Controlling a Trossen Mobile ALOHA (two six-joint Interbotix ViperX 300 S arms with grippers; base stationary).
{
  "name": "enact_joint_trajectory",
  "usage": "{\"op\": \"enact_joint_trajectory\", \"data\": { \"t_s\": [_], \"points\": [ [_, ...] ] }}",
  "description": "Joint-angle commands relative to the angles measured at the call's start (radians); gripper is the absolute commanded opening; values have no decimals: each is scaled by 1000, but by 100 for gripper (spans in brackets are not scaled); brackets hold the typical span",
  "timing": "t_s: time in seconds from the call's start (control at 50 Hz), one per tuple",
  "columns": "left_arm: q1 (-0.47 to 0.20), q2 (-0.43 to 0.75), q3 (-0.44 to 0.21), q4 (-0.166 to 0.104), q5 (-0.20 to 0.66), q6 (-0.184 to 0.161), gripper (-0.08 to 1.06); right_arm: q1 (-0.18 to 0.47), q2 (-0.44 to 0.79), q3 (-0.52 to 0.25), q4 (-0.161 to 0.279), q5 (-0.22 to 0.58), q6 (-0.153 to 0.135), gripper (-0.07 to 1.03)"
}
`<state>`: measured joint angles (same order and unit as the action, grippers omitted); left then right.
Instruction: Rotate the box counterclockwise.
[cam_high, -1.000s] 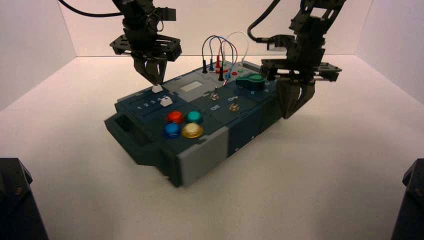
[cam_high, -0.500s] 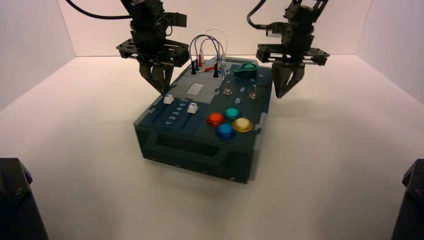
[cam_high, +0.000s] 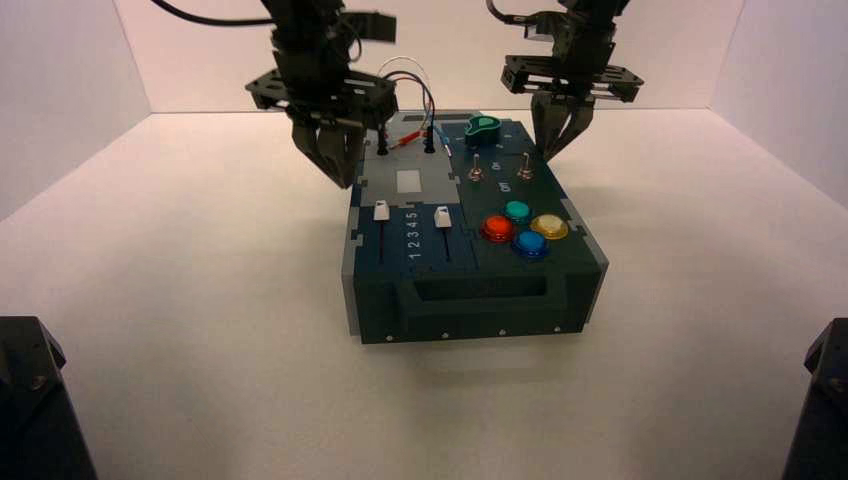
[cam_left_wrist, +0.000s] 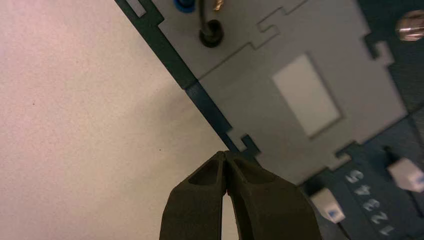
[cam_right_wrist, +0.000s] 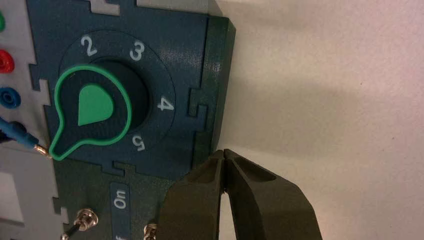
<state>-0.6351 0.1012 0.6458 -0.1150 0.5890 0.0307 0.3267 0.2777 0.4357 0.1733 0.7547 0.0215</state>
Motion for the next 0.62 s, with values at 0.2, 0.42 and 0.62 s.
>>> {"op": "enact_joint_trajectory", "data": {
  "t_s": [0.2, 0.42, 0.62],
  "points": [
    [66, -288, 132, -8, -44, -23, -3, 54, -268, 146, 17, 14, 5, -2],
    [144, -517, 215, -3, -57, -23, -3, 100, -439, 265, 34, 20, 28, -2],
    [176, -577, 210, 14, -57, -14, -3, 103, -529, 318, 38, 15, 29, -2]
  ]
}}
